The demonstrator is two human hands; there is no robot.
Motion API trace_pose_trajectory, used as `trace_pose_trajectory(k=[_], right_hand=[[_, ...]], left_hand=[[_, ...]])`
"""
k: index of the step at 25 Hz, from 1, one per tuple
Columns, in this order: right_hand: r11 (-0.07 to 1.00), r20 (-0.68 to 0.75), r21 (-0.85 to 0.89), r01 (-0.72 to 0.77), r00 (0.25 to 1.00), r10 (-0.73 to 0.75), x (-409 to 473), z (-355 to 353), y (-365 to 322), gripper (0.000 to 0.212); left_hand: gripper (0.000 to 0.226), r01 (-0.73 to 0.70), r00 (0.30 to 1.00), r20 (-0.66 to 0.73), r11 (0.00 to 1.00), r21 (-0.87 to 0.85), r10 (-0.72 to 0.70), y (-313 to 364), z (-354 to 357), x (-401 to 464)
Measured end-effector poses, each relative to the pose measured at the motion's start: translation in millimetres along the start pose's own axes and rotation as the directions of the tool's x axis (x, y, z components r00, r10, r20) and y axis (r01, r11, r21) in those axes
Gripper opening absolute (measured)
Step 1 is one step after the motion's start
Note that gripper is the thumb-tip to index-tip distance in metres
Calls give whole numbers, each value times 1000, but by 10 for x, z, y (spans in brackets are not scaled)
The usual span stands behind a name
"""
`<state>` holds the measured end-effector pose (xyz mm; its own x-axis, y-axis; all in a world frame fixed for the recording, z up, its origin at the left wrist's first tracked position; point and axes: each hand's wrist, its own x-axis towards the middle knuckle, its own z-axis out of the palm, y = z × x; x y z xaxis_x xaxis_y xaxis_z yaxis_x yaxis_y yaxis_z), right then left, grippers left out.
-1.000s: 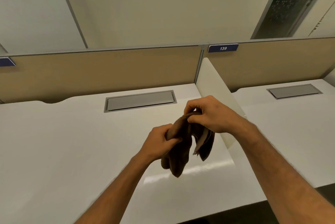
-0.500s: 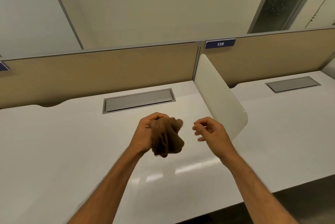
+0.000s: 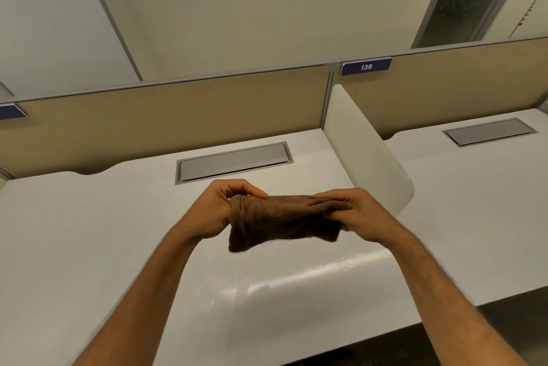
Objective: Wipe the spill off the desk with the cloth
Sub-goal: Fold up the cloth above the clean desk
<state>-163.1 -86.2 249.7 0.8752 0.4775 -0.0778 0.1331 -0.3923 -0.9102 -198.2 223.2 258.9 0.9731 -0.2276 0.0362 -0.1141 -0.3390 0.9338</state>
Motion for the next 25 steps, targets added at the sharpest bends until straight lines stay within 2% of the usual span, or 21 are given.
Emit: trace_pose_trajectory(k=[3,6,8,11,13,15,17,19,22,25], right_hand=[[997,-19,-55,51,998,-52,-41,-125,-46,41],[998,-83,47,36,996,-32,-82,-159,-36,39],[996,-105,87,12,994,-2,-139,-113,-21,41],[986,-173,166,25,985,5,-166,-89,-24,40],[962,-200,272,29,979,27,-133,-63,-11,34],[938,-209,344,-36,971,113,-86,11,35,29],[932,-247,342,-117,946,209,-43,98,105,21],[943,-314,286,-169,913,259,-29,213,170,17],[974,-407,171,-152,889,210,-47,496,166,18],[975,-355,189,-116,918,178,-73,747,170,25]], left_hand=[[29,2,996,94,1000,-29,1,9,-104,-33],[23,-22,989,144,999,-33,26,68,-111,-39],[24,-23,1000,12,999,32,23,66,-55,-31],[24,-7,976,-217,996,94,27,32,9,26],[22,79,970,-236,991,106,-52,-7,54,89],[21,228,957,-219,962,152,-192,-92,145,152],[24,364,922,-205,915,172,-328,-163,296,169],[23,457,877,-225,882,113,-425,-206,452,176],[22,480,843,-282,877,8,-458,-148,720,201],[16,437,867,-261,900,-12,-424,-25,994,234]])
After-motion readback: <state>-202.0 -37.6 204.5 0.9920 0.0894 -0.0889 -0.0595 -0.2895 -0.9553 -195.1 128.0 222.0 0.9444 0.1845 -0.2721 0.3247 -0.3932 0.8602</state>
